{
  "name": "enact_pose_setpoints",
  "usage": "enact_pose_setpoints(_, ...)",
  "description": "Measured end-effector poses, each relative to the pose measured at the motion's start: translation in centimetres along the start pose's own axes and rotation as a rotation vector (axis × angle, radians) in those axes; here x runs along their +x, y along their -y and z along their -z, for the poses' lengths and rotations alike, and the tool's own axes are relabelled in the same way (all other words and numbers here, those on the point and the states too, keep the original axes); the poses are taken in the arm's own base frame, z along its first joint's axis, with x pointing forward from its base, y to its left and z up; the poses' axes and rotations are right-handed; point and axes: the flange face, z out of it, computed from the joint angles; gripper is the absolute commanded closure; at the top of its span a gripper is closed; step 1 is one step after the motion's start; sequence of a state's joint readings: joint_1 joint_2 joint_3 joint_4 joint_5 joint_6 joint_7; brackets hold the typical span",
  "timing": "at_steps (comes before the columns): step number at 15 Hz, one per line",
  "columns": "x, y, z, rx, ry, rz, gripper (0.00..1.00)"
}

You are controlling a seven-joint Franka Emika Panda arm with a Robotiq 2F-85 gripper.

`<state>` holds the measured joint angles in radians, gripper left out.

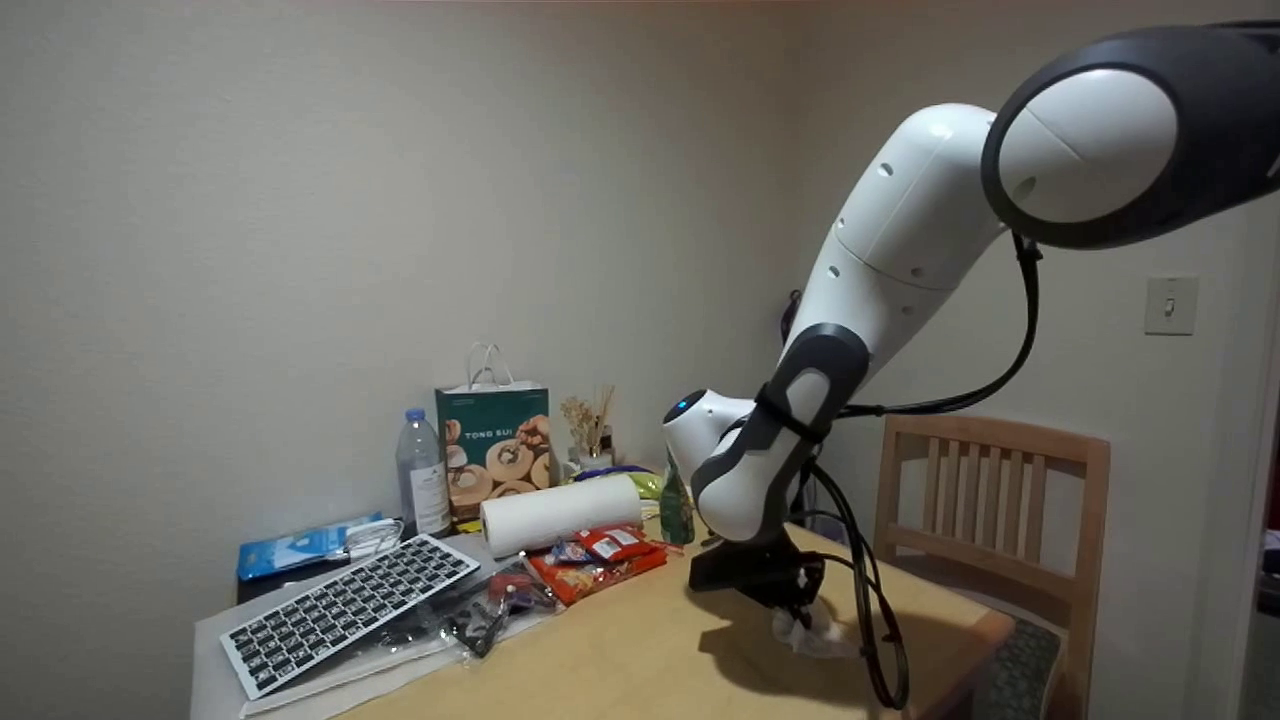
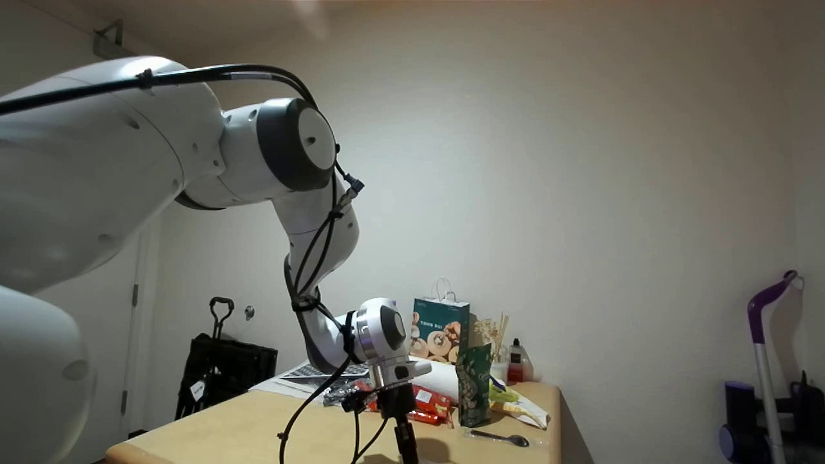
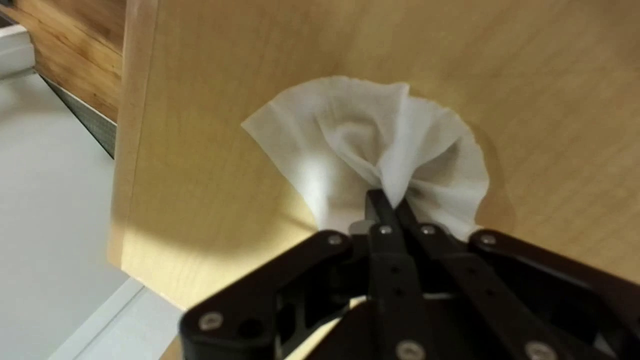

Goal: Wipe the table with the white cloth

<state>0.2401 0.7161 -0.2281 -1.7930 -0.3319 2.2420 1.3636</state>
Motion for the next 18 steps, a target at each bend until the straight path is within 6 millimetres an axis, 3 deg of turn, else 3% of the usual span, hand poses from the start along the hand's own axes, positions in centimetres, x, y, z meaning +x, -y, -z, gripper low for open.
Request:
enact_pose_setpoints(2, -2.5, 1.0, 0.9, -0.002, -0.046, 0.093, 1.00)
enact_pose_setpoints(7, -11.1, 3.2, 3.6, -0.033, -0.180, 0.323, 0.98)
enact_pose_setpoints(9, -12.4, 3.5, 4.0, -0.038, -0.202, 0.358, 0.98)
enact_pose_setpoints(14, -12.9, 3.8, 4.3, -0.031, -0.208, 0.386, 1.00)
enact_pose_setpoints(16, -15.2, 4.4, 5.1, -0.022, -0.250, 0.468, 1.00)
enact_pose_setpoints(18, -19.4, 4.8, 6.3, -0.024, -0.304, 0.561, 1.00)
